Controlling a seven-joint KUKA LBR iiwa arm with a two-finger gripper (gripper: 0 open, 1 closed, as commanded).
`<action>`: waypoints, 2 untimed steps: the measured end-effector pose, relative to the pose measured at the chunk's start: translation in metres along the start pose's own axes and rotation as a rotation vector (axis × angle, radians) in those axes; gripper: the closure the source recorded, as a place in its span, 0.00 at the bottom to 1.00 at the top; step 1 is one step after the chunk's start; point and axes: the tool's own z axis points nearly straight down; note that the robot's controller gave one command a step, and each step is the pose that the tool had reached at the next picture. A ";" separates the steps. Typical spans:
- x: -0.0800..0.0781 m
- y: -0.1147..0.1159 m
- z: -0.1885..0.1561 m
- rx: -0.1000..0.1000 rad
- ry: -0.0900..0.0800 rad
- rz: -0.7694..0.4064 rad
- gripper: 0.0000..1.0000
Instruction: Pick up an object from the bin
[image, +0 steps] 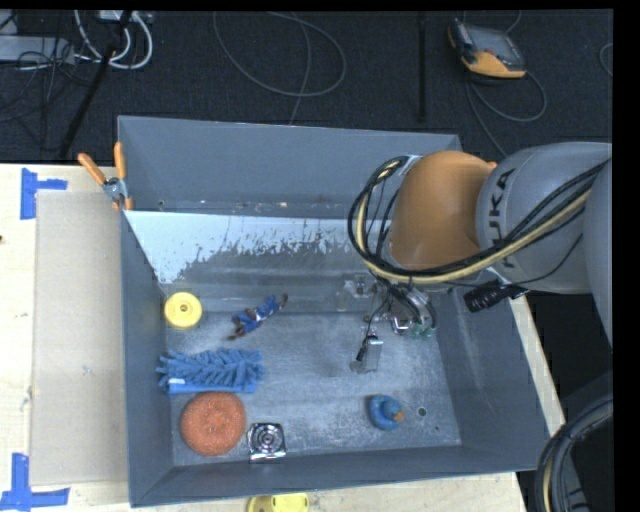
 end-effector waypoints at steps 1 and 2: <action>-0.002 0.000 -0.005 0.000 -0.007 0.000 0.00; -0.022 0.050 0.031 0.001 -0.016 -0.008 0.00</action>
Offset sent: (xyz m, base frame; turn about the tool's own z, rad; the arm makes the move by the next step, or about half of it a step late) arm 0.0273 0.0787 -0.0530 -0.0206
